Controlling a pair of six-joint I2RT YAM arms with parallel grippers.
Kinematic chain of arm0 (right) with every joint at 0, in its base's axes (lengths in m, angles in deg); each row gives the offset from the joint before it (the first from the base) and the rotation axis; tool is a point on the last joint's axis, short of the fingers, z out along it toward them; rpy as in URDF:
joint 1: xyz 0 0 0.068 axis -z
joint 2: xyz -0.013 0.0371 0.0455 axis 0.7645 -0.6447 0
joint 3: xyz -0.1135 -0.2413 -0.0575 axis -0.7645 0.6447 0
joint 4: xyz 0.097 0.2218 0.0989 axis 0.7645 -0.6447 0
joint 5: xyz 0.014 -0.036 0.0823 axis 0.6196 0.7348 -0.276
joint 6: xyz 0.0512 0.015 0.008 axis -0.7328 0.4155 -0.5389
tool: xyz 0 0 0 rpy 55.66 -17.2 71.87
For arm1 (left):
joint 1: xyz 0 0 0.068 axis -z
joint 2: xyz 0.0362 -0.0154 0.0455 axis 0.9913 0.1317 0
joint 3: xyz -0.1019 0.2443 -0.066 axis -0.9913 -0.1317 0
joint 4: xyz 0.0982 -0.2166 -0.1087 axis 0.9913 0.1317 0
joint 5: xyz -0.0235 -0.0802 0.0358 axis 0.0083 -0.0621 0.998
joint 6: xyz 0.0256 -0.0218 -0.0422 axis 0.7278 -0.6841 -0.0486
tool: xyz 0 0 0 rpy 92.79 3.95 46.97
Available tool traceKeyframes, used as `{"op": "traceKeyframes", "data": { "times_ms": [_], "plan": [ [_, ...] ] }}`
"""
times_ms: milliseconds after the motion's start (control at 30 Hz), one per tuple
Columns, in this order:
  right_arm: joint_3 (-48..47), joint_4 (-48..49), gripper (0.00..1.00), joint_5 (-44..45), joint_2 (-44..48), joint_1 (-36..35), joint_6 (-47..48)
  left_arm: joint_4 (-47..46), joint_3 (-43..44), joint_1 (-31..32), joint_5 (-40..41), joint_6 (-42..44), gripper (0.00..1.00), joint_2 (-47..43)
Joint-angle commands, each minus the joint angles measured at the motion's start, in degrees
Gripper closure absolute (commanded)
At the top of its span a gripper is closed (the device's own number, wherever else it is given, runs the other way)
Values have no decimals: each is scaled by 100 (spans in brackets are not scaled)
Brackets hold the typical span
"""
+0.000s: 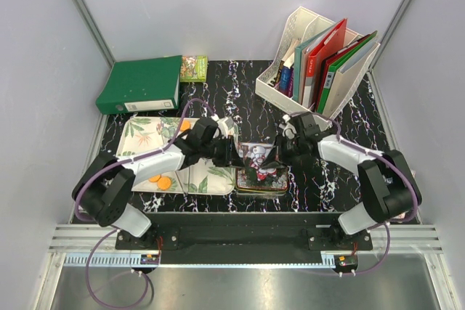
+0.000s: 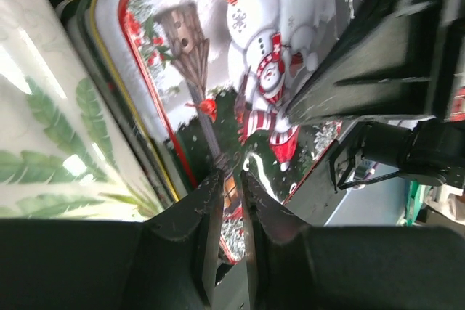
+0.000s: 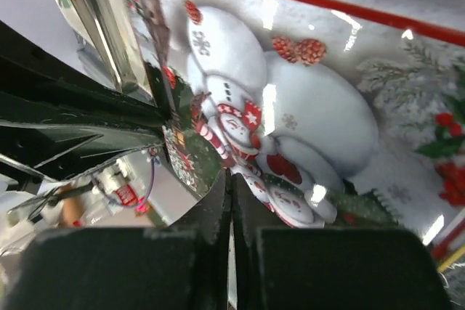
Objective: Pack the cookies
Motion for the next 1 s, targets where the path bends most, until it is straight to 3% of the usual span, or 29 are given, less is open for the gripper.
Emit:
{"op": "traceKeyframes", "data": {
  "times_ms": [0, 167, 233, 433, 700, 800, 833, 867, 967],
  "plan": [
    [-493, -30, 100, 471, 639, -44, -46, 1122, 173, -110, 676, 437, 77, -207],
    [-984, -170, 97, 831, 1237, -44, -248, 1606, 700, -233, 913, 657, 75, -603],
    [-1125, -249, 94, 937, 1413, -44, -266, 1781, 842, -260, 984, 753, 69, -796],
    [-1451, -627, 76, 1542, 1905, -44, 23, 2151, 1159, -269, 1792, 912, 55, -1341],
    [-1355, -1057, 69, 2035, 2126, -44, 296, 2292, 1097, -260, 2214, 991, 52, -1518],
    [-1451, -1891, 78, 2992, 1907, -26, 436, 2301, 1010, -269, 2197, 965, 54, -1386],
    [-1477, -2084, 83, 3386, 1819, -17, 472, 2301, 983, -269, 2206, 956, 55, -1368],
    [-1478, -2417, 97, 3590, 1731, -26, 498, 2301, 922, -269, 2232, 938, 56, -1333],
    [-1425, -2823, 100, 4040, 1415, 18, 481, 2301, 799, -269, 2311, 938, 65, -1140]
  ]
}}
